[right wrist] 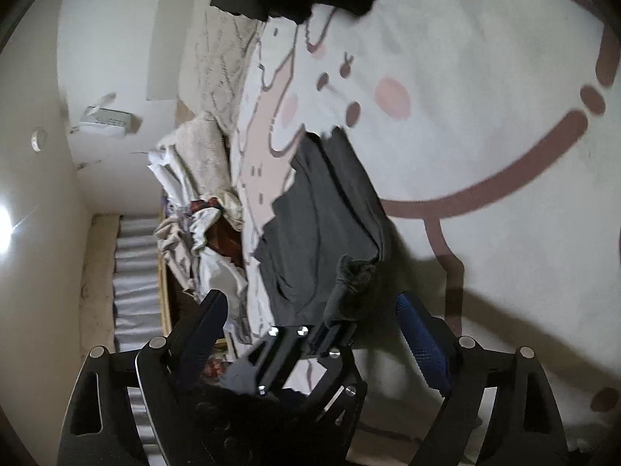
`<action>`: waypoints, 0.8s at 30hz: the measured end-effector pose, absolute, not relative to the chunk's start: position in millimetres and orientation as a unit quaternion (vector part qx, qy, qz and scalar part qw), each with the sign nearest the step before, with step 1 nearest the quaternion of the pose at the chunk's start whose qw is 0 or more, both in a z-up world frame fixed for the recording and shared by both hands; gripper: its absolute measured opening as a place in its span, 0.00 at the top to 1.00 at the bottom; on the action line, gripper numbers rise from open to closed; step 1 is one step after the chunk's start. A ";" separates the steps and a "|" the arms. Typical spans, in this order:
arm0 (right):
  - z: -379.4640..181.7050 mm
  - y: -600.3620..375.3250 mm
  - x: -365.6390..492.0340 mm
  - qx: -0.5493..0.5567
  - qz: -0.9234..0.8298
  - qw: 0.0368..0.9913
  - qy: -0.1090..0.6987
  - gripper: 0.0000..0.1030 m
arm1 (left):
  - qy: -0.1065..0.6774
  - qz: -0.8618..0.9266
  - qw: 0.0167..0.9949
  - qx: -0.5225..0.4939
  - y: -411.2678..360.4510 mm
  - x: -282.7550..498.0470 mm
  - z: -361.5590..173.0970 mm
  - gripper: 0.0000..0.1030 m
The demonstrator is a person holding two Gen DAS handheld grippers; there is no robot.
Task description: Fold clothes
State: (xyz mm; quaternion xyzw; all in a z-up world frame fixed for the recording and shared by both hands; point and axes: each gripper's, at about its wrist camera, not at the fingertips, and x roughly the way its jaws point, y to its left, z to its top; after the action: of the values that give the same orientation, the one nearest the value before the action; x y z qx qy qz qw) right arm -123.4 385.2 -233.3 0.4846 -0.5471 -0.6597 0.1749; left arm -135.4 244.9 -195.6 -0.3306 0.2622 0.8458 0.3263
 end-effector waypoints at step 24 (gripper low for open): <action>-280.4 339.1 -284.6 0.618 -0.640 0.241 -0.387 0.91 | 0.034 0.885 0.310 -0.345 189.3 -117.7 -163.4 0.96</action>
State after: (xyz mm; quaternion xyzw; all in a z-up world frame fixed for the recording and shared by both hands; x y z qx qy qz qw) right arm -284.6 339.1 -280.4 0.6179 -0.3875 -0.6405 0.2405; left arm -117.7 189.3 -163.4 -0.3453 0.0336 0.8853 0.3096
